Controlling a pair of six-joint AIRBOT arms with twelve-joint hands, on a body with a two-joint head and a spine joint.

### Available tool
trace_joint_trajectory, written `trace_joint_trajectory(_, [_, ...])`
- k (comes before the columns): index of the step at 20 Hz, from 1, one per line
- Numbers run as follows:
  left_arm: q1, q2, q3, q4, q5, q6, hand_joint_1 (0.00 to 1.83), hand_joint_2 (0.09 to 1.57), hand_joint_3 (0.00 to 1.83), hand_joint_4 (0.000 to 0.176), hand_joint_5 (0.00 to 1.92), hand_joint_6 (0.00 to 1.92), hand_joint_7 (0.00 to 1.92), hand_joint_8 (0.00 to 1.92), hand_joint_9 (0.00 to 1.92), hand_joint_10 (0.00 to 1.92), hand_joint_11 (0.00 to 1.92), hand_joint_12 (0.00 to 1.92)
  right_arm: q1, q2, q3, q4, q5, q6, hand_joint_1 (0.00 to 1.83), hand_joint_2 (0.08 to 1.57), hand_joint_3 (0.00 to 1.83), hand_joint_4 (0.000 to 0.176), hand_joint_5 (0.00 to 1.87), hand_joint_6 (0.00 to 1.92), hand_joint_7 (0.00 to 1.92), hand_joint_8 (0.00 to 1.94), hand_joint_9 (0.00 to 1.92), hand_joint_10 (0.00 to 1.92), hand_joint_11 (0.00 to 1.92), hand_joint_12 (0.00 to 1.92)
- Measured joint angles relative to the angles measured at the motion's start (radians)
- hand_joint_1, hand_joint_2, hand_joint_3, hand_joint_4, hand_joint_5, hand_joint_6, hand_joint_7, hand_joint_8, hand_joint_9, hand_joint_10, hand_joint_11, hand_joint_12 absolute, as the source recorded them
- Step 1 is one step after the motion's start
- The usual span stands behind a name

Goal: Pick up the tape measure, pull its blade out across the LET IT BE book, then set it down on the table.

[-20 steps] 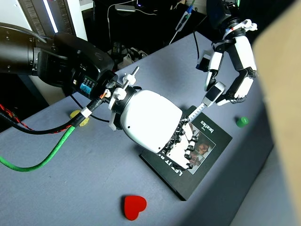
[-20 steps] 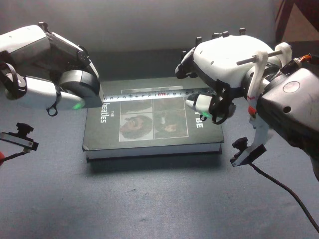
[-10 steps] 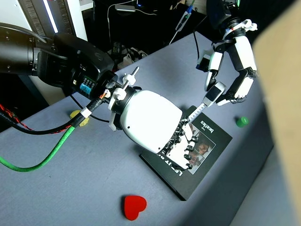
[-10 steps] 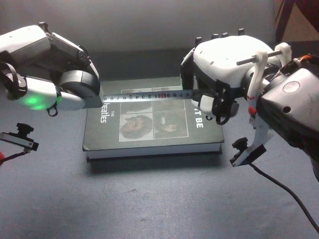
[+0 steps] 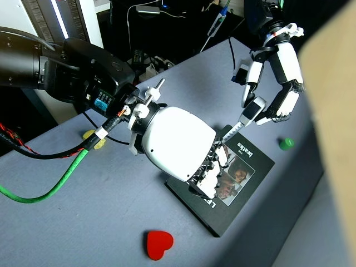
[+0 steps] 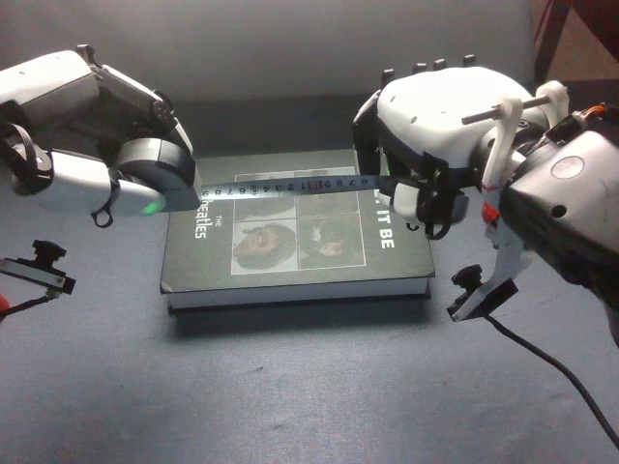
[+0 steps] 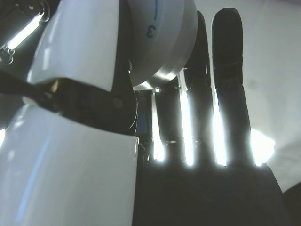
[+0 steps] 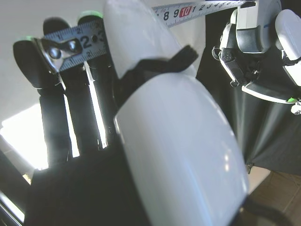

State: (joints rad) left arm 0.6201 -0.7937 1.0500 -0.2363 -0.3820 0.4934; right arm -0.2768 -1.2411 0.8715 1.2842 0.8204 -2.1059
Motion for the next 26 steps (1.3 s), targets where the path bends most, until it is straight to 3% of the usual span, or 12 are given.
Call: trace_joint_trajectory(26, [-0.001, 0.0, 0.0, -0.004, -0.016, -0.018, 1.38, 1.07, 0.0, 0.0, 0.97, 0.96, 1.22, 0.5, 0.94, 1.13, 0.73, 1.03, -0.011, 0.166, 0.015, -0.053, -0.147, 0.063, 1.35, 1.18, 0.0, 0.0, 0.77, 1.16, 0.92, 1.14, 0.76, 1.45, 0.63, 1.49])
